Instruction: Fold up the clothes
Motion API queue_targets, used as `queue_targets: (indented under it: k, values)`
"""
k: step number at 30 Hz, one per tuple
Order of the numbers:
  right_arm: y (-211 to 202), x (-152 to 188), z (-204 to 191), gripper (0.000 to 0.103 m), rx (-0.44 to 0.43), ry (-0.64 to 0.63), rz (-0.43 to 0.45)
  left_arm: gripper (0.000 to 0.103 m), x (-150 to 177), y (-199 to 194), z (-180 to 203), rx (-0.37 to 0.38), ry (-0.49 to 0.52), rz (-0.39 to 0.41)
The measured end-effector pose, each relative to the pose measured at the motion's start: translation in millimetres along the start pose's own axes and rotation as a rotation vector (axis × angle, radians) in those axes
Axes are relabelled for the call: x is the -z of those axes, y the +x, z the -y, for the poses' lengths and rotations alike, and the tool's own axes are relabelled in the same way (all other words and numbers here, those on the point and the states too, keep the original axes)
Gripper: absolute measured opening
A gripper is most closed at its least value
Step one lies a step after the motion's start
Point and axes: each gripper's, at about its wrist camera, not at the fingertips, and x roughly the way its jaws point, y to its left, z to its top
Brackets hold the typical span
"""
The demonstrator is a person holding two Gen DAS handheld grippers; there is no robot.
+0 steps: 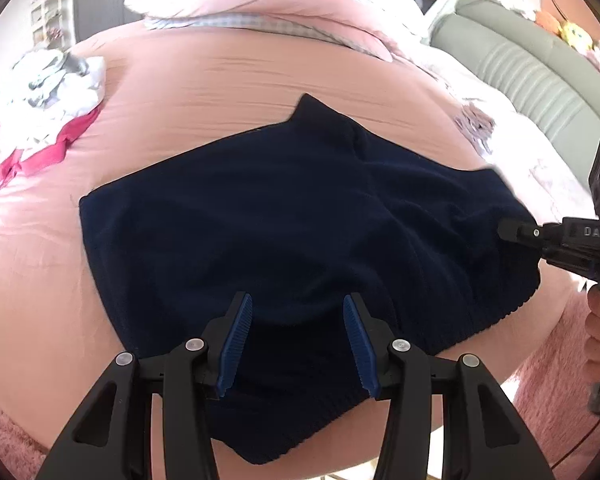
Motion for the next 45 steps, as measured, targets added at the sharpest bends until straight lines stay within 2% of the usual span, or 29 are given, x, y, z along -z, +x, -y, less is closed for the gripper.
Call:
queue_targets:
  k: [2,5,7,8,9,10,12,13,16,18,21,26,27,30,32,34,35,37,40,42,45]
  values:
    - [15,-1,-35,0.008,0.031,-0.1,-0.008,0.044,-2,-1,-6,0.012,-0.028,0.004]
    - [53,8,-52,0.008,0.047,-0.149,-0.123,0.044,-1,0,-10,0.074,-0.052,-0.011]
    - [67,11,-48,0.009,0.011,-0.112,-0.19,0.044,4,-1,-7,0.143,-0.055,-0.029]
    - [62,12,-46,0.009,-0.033,-0.091,-0.186,0.044,6,0,-2,0.17,-0.045,-0.034]
    - [53,12,-44,0.018,-0.083,-0.075,-0.173,0.044,8,-1,4,0.192,-0.028,-0.037]
    - [43,12,-43,0.034,-0.126,-0.065,-0.157,0.044,10,0,11,0.214,-0.011,-0.041]
    - [16,14,-38,0.045,-0.192,-0.055,-0.085,0.044,11,5,24,0.259,0.009,-0.058]
    - [3,16,-34,0.045,-0.193,-0.051,-0.04,0.044,11,7,28,0.284,0.001,-0.064]
    - [-18,23,-12,0.045,-0.101,-0.005,0.062,0.045,6,13,34,0.343,-0.048,-0.064]
    - [-12,28,9,0.045,-0.015,0.031,0.045,0.044,5,11,33,0.36,-0.078,-0.059]
    - [2,38,26,0.045,0.066,0.034,-0.012,0.044,6,-1,23,0.389,-0.149,-0.047]
    - [8,43,25,0.045,0.073,-0.003,-0.014,0.044,11,-20,19,0.403,-0.161,-0.014]
    - [8,43,26,0.045,0.073,-0.014,-0.01,0.044,12,-21,22,0.397,-0.146,-0.023]
    - [9,44,29,0.045,0.074,-0.044,0.001,0.044,14,-13,37,0.225,-0.011,-0.1]
    - [6,45,30,0.045,0.071,-0.058,0.008,0.044,20,-10,31,0.157,0.0,-0.139]
    - [5,44,31,0.045,0.059,-0.057,0.005,0.044,24,-21,11,0.172,-0.092,-0.105]
    - [5,45,31,0.045,0.046,-0.054,0.0,0.044,25,-28,-1,0.155,-0.144,-0.08]
    - [7,47,33,0.045,-0.008,-0.033,-0.023,0.044,28,-37,-21,0.085,-0.238,-0.037]
    - [11,51,35,0.045,-0.094,0.004,-0.06,0.044,35,-35,-43,-0.045,-0.324,-0.049]
    - [18,53,31,0.045,-0.108,0.009,-0.073,0.043,39,-28,-43,-0.107,-0.284,-0.09]
    - [25,54,18,0.044,-0.042,-0.051,-0.049,0.043,38,-23,-30,-0.234,-0.156,-0.116]
